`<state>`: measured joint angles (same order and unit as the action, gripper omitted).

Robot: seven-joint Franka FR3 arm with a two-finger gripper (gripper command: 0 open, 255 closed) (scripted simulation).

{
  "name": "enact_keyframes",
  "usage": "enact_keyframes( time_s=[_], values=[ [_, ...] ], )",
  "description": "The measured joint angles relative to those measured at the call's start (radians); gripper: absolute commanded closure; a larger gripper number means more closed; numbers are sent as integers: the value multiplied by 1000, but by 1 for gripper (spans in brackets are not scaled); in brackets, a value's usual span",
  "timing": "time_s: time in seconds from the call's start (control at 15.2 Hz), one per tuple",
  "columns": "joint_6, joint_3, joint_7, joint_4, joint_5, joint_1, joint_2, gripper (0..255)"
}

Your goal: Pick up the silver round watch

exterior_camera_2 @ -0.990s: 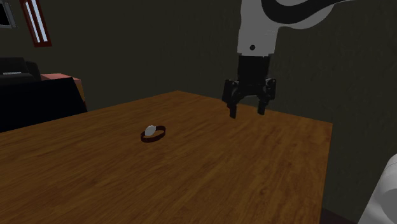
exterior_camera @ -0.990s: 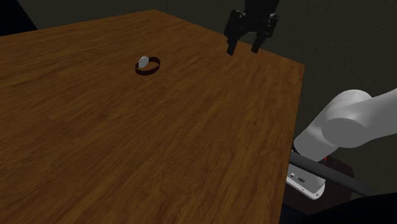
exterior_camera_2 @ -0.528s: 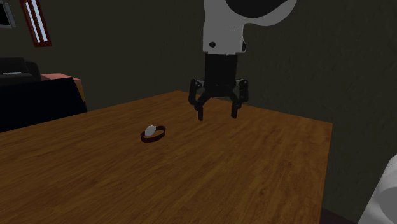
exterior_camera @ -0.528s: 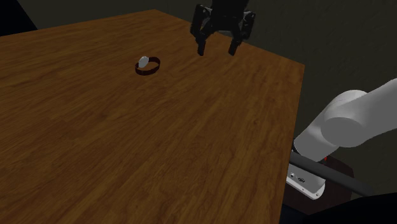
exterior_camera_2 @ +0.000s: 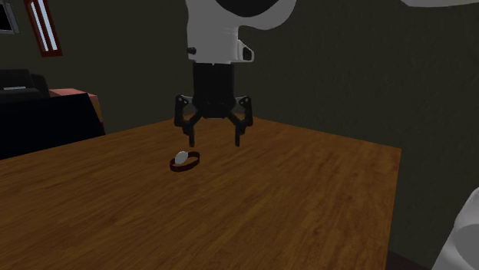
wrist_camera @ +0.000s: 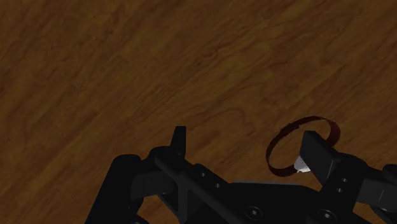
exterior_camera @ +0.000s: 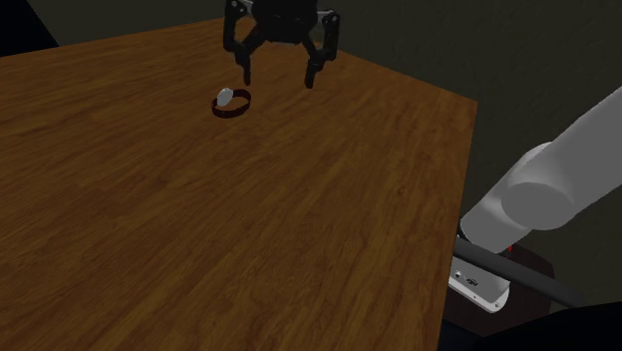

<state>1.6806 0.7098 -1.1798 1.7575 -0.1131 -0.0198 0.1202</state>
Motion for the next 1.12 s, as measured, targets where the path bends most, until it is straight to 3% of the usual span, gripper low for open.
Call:
enact_keyframes(
  time_s=[0.2,0.46,0.99,1.06,1.12],
  values=[
    [-21,59,-144,-148,104,30,-162,0],
    [-67,84,-312,-350,248,131,-370,0],
    [21,81,-325,-262,249,125,-371,0],
    [25,81,-324,-257,248,123,-369,255],
    [26,81,-324,-255,248,123,-369,255]
  ],
)
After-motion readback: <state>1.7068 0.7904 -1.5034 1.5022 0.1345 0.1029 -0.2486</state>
